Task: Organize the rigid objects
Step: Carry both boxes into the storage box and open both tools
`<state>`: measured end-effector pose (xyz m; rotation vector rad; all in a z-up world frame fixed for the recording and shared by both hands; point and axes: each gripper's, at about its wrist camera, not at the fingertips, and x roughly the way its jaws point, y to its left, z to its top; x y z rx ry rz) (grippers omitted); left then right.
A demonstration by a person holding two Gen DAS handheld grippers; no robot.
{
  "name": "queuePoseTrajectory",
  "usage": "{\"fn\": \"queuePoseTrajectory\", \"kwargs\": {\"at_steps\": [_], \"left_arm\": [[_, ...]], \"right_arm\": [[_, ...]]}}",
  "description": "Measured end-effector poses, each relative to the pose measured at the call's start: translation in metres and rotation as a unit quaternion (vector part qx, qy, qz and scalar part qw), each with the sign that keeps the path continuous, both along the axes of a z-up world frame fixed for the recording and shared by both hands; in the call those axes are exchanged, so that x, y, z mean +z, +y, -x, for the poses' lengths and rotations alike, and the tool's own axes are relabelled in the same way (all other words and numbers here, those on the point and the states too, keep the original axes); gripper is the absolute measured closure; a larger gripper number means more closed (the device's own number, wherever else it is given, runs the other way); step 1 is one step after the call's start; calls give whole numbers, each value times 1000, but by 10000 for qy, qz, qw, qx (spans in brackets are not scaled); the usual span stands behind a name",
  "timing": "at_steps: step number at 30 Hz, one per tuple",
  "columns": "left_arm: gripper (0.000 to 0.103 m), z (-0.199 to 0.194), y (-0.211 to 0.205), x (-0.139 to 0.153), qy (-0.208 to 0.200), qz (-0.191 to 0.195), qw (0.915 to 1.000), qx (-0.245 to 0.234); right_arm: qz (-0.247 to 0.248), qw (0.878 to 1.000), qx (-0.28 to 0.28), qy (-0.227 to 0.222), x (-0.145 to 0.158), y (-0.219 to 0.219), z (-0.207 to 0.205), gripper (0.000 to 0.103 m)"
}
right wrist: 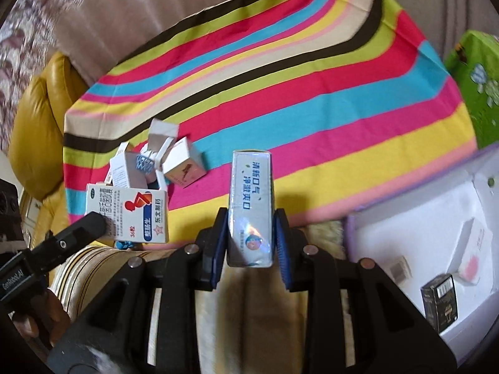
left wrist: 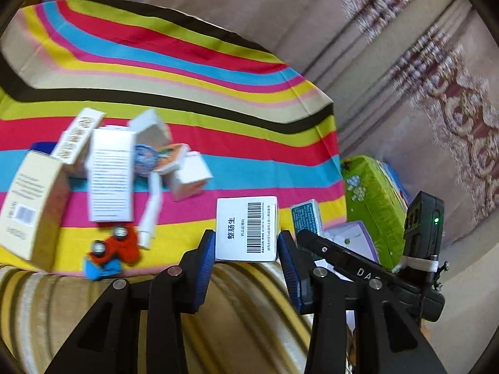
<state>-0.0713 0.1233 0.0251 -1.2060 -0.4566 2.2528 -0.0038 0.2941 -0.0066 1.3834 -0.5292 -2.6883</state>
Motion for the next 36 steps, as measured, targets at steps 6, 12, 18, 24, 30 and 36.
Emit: {"fn": "queuePoseTrajectory", "kwargs": {"at_steps": [6, 12, 18, 24, 30, 36], "left_arm": [[61, -7, 36, 3, 38, 86, 9991, -421], [61, -14, 76, 5, 33, 117, 9958, -910], [61, -23, 111, 7, 40, 152, 9914, -1299], [61, -31, 144, 6, 5, 183, 9854, -1694], [61, -41, 172, 4, 56, 263, 9787, -2035], [61, -45, 200, 5, 167, 325, 9728, -2288]], "right_arm": [[26, 9991, -410, 71, 4, 35, -21, 70], [-120, 9958, -907, 66, 6, 80, -47, 70], [-223, 9901, -1385, -8, 4, 122, -69, 70], [-413, 9826, -1810, -24, 6, 155, -89, 70], [-543, 9760, -2107, 19, 10, 177, -104, 70], [-740, 9674, -2420, -91, 9, 200, -111, 70]]}}
